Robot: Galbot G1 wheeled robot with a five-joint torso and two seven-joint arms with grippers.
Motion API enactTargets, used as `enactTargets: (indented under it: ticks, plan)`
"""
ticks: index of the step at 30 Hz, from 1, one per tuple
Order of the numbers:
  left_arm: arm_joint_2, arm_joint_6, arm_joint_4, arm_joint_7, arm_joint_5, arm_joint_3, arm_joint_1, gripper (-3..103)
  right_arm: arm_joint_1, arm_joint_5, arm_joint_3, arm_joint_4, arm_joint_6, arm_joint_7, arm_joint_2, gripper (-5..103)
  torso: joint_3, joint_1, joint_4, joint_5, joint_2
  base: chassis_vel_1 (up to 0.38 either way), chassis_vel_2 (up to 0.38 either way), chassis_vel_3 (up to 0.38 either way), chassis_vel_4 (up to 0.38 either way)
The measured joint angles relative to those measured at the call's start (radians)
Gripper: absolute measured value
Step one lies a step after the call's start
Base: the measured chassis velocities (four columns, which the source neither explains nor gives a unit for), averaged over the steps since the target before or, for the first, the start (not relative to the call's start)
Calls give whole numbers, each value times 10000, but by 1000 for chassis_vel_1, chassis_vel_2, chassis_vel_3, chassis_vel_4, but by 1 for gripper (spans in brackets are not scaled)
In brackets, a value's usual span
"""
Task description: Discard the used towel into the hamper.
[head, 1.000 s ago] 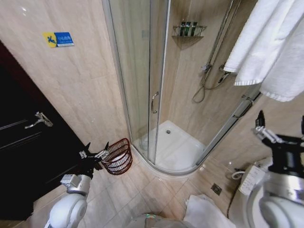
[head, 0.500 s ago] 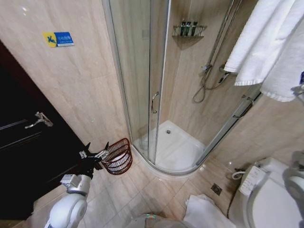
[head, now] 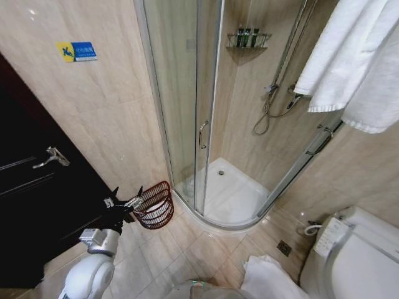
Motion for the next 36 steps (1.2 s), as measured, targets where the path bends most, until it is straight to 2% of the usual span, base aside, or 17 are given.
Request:
enactTargets:
  ticks: [2, 4, 7, 8, 12, 16, 23, 27, 30, 31, 35, 36]
  plan:
    - [0, 0, 0, 0, 0, -1, 0, 100, 237, 15, 78, -202, -459, -259, -117, 100, 0, -1, -9, 5, 1, 0, 0, 0, 0]
    - [0, 0, 0, 0, 0, 0, -1, 100, 592, -64, -84, -388, -582, -126, -302, 100, 0, -1, -8, 5, 1, 0, 0, 0, 0]
    - [0, 0, 0, -1, 0, -1, 0, 100, 1789, 222, -337, -1151, -1028, -28, -1142, 100, 0, 0, -2, -3, 0, 0, 0, 0, 0]
    - [0, 0, 0, -1, 0, -1, 0, 100, 1789, 222, -337, -1151, -1028, -28, -1142, 100, 0, 0, -2, -3, 0, 0, 0, 0, 0]
    - [0, 0, 0, 0, 0, -1, 0, 100, 3448, 311, -1109, -2585, -688, -389, -2095, 100, 1, 1, -3, 3, 0, 0, 0, 0, 0]
    - [0, 0, 0, 0, 0, -1, 0, 100, 4312, 144, -1684, -3359, -343, -477, -2595, 100, 1, 1, -1, 3, 0, 0, 0, 0, 0]
    - [0, 0, 0, -1, 0, -1, -1, 100, 4713, 165, -2004, -4178, -28, -791, -3194, 100, 1, 0, -4, 3, 0, 0, 0, 0, 0]
    - [0, 0, 0, 0, 0, -1, -1, 100, 4947, 665, -2084, -4393, -246, -759, -3488, 100, 1, 0, -4, 0, 0, 0, 0, 0, 0]
    - [0, 0, 0, 0, 0, -1, -1, 100, 5111, 1951, -2118, -4564, -862, -471, -3840, 100, 0, 0, -4, -1, 0, 0, 0, 0, 0]
    - [0, 0, 0, 0, 0, -1, -1, 100, 5111, 1951, -2118, -4564, -862, -471, -3840, 100, 0, 0, -4, -1, 0, 0, 0, 0, 0]
    - [0, 0, 0, 0, 0, -1, 0, 100, 5591, 3263, -2161, -4617, -1473, -224, -4023, 100, 1, 1, -3, 1, 0, 0, 0, 0, 0]
    - [0, 0, 0, 0, 0, -1, 0, 100, 5591, 3263, -2161, -4617, -1473, -224, -4023, 100, 1, 1, -3, 1, 0, 0, 0, 0, 0]
